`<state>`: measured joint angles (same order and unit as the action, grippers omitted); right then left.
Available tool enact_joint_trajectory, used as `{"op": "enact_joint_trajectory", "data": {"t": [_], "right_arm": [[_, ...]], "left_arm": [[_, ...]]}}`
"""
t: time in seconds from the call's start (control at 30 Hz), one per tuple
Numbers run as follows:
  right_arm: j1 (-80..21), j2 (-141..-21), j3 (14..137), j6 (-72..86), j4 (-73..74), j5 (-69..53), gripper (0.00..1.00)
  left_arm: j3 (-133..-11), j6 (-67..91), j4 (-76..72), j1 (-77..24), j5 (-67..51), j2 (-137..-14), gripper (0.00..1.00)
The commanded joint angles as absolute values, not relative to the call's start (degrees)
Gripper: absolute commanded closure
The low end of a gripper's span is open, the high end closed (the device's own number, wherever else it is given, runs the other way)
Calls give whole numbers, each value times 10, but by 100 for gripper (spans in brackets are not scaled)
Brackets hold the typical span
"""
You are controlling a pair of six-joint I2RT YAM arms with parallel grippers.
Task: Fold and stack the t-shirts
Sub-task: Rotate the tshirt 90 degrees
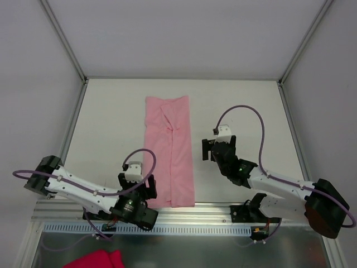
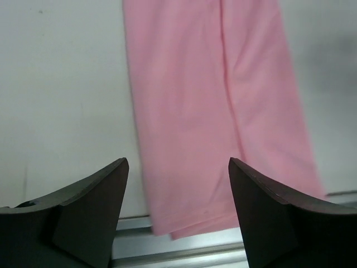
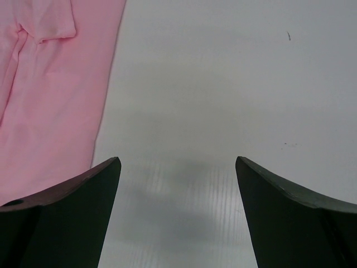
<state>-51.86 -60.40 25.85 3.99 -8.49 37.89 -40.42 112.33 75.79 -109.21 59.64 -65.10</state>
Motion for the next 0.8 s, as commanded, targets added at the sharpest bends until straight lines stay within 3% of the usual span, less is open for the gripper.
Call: {"op": "enact_joint_trajectory", "data": {"t": [0.0,0.1,0.2,0.43,0.53,0.6,0.77], "right_arm": [[-507,-641,334,20,-96,354,11],[-491,-662,349,12,-103,318,10],[-469,-672,353,10,-104,294,11],[-447,-677,337,7,-120,288,11],[-440,-674,321,7,-134,278,11],[-440,-672,310,11,-151,259,11],[-441,-692,314,21,-178,202,12]], "left_arm": [[-482,1204,867,-990,728,-617,25],[-513,1149,863,-975,733,-550,26],[-509,1108,860,-1010,732,-490,35],[-548,1091,867,-1022,708,-582,41],[-477,1128,867,-984,676,-506,42],[-439,1142,861,-904,668,-491,41],[-584,1022,867,-817,704,-557,36]]}}
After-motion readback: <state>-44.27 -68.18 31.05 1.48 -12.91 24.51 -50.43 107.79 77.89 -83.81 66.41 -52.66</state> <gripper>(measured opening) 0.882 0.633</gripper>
